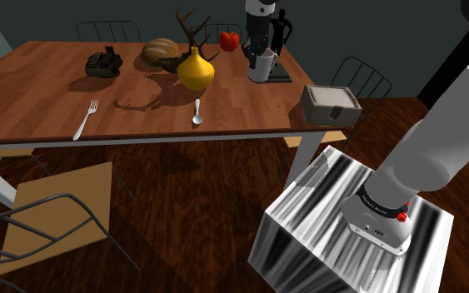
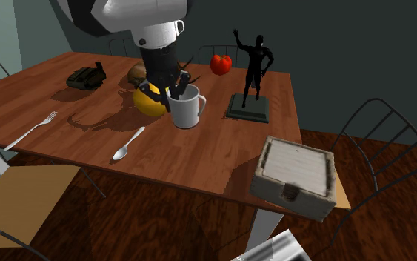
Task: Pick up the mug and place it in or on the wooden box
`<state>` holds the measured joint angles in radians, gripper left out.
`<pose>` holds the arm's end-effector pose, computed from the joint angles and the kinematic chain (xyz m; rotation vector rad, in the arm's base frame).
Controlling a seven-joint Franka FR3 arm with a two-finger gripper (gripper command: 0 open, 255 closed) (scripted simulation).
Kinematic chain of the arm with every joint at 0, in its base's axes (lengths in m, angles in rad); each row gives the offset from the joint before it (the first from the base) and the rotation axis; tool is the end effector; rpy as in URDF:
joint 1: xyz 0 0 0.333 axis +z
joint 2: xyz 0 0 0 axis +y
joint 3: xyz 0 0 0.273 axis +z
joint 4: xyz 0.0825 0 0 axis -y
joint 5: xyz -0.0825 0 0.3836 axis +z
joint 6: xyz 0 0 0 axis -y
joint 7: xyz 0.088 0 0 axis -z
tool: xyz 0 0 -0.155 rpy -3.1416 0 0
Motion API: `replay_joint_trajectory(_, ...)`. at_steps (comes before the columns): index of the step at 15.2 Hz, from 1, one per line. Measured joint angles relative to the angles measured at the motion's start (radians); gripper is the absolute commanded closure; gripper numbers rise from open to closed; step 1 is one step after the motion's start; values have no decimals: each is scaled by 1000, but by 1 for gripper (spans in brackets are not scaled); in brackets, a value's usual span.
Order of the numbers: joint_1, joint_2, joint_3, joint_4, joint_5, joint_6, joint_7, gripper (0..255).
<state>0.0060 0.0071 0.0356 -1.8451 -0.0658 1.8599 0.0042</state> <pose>0.5650 0.0154 0.4241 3.0777 0.0861 0.0141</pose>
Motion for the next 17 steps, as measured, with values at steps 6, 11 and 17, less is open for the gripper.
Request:
replay_joint_trajectory(6, -42, -146, -46, -149, -1, 8, -87, 255)
replay_joint_trajectory(11, -86, -258, -107, -259, -16, 13, -184, 255)
replay_joint_trajectory(17, -138, -389, -180, -364, -50, -4, -295, 255)
